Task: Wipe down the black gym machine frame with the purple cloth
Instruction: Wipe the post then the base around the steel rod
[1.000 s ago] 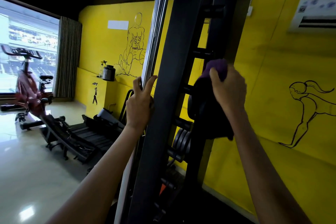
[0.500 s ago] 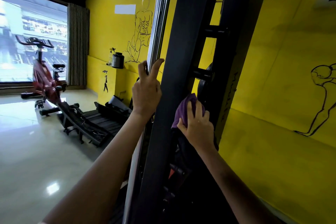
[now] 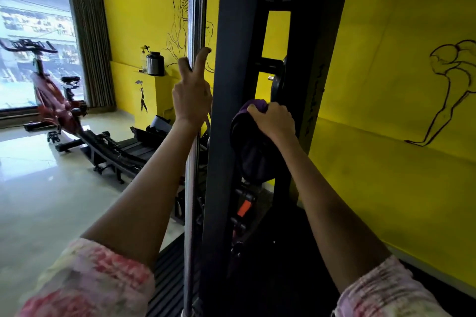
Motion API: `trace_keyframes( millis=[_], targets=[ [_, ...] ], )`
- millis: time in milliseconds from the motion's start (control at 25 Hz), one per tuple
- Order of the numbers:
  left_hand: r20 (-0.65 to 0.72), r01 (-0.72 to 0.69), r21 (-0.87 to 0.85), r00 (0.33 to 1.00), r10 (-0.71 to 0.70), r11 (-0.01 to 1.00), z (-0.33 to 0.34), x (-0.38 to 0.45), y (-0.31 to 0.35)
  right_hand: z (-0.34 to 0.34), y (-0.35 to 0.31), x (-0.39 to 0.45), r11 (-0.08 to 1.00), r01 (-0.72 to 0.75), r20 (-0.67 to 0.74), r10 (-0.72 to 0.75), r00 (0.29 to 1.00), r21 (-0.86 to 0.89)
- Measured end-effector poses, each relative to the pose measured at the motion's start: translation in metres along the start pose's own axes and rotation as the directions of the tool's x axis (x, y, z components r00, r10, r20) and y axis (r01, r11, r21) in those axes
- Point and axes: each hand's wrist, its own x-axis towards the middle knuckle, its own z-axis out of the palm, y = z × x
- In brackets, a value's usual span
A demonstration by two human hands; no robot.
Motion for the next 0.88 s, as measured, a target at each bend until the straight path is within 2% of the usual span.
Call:
trace_keyframes(
  millis=[160, 360, 560, 680, 760, 840, 880],
  targets=[
    [-0.047, -0.021, 0.01, 0.999, 0.022, 1.0, 0.007, 0.002, -0.007, 0.001, -0.002, -0.002, 0.999, -0.034, -0.018, 0.034, 0.999, -0.016],
    [-0.179, -0.137, -0.012, 0.975, 0.133, 0.99, 0.02, 0.005, -0.017, 0.003, 0.002, -0.009, 0.997, -0.069, -0.06, 0.071, 0.996, 0.033],
    [-0.138, -0.115, -0.045, 0.985, 0.108, 0.992, 0.018, 0.001, -0.018, 0.004, 0.006, -0.015, 0.986, -0.088, -0.04, 0.094, 0.995, 0.138],
    [-0.081, -0.088, 0.004, 0.993, 0.088, 0.996, 0.016, -0.004, -0.014, 0.0, 0.004, -0.018, 0.976, -0.122, 0.003, 0.123, 0.992, 0.18],
    [-0.102, -0.07, 0.055, 0.992, 0.075, 0.996, 0.016, -0.01, -0.012, -0.003, 0.004, -0.02, 0.969, -0.144, 0.033, 0.14, 0.99, 0.203],
    [-0.237, -0.166, 0.145, 0.951, 0.197, 0.976, 0.02, -0.029, -0.013, -0.006, 0.008, -0.024, 0.959, -0.15, 0.055, 0.141, 0.988, 0.242],
    [-0.256, -0.284, 0.14, 0.915, 0.312, 0.948, 0.023, -0.044, -0.014, -0.008, 0.01, -0.028, 0.949, -0.148, 0.057, 0.137, 0.989, 0.278]
  ],
)
